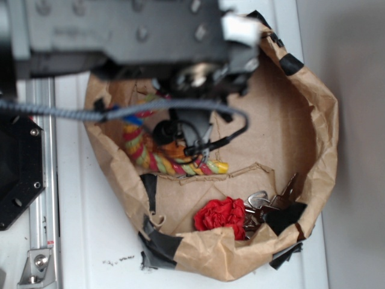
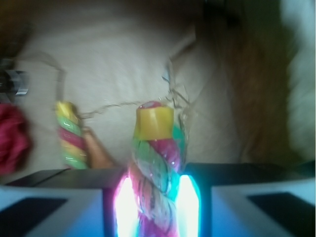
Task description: Grab the multicolored rope.
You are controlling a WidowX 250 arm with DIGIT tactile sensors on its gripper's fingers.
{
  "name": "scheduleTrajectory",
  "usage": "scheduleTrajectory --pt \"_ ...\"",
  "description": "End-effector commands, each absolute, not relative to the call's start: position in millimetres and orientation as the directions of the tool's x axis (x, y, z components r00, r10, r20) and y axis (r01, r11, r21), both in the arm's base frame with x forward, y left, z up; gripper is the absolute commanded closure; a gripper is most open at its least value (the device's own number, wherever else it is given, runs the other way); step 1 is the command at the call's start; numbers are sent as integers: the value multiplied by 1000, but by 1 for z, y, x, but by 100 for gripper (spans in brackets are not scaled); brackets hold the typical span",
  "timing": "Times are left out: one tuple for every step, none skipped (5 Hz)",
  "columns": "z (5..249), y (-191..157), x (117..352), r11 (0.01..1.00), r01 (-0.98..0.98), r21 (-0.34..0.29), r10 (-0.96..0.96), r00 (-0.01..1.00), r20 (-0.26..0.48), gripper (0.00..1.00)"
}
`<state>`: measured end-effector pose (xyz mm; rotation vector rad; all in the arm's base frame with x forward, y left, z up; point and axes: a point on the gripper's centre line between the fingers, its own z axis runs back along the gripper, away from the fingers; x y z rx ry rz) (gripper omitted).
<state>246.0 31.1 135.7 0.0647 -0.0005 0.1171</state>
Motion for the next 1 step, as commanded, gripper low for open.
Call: scheduleTrajectory --pt "164 49 260 987 -133 86 128 990 63 100"
